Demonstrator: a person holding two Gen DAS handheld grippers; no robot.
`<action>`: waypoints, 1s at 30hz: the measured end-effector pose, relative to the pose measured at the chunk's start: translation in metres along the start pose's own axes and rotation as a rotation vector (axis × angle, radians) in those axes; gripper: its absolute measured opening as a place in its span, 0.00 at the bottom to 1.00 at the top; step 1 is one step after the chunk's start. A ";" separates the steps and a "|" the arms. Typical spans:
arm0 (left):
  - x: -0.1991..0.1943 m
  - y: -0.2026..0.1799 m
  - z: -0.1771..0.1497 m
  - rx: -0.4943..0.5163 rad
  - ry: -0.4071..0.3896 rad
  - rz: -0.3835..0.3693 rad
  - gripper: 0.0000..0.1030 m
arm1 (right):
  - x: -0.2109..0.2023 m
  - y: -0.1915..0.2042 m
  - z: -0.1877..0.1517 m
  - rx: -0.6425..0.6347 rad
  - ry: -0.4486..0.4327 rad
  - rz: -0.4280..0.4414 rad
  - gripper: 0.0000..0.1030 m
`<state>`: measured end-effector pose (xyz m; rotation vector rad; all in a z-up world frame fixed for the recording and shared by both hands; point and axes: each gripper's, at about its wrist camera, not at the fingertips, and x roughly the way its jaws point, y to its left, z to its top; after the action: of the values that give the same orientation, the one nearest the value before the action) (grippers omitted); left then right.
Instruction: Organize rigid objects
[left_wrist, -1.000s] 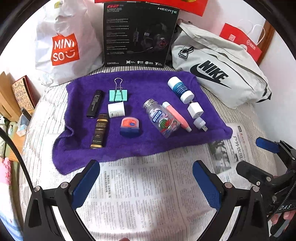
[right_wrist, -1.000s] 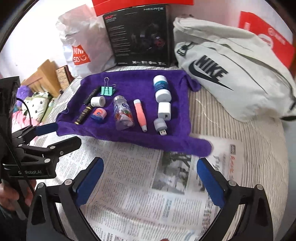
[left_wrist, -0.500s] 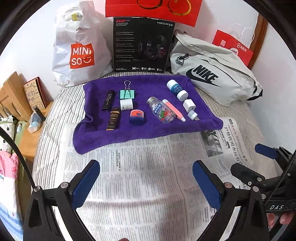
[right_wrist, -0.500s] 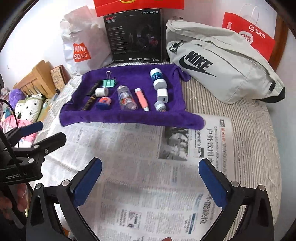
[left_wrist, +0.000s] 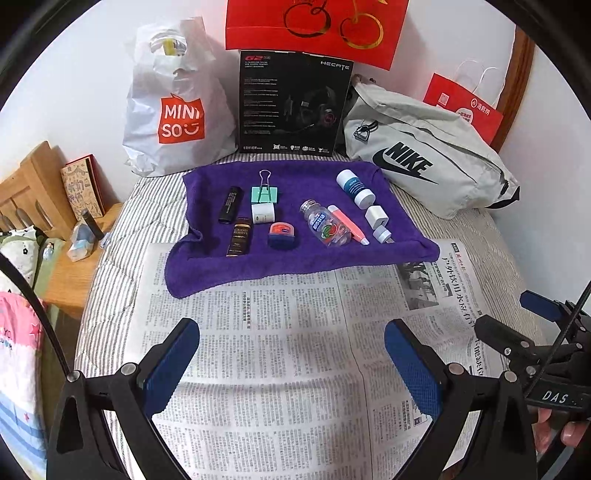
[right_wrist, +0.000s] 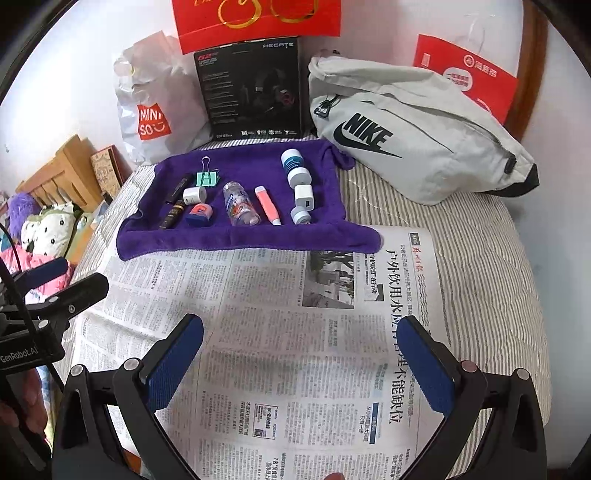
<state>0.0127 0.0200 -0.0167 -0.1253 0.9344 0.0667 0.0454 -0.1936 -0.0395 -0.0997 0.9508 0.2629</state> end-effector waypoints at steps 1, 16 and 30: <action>-0.001 0.000 0.000 0.001 -0.001 0.002 0.98 | -0.001 0.000 0.000 0.004 -0.001 -0.001 1.00; -0.004 0.004 -0.009 0.009 0.002 0.005 0.98 | -0.011 -0.006 -0.004 0.018 -0.010 -0.015 1.00; -0.002 0.005 -0.008 0.022 0.008 0.002 0.98 | -0.008 -0.010 -0.004 0.019 0.000 -0.008 1.00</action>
<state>0.0049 0.0237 -0.0201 -0.1042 0.9433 0.0573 0.0407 -0.2053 -0.0355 -0.0858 0.9525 0.2464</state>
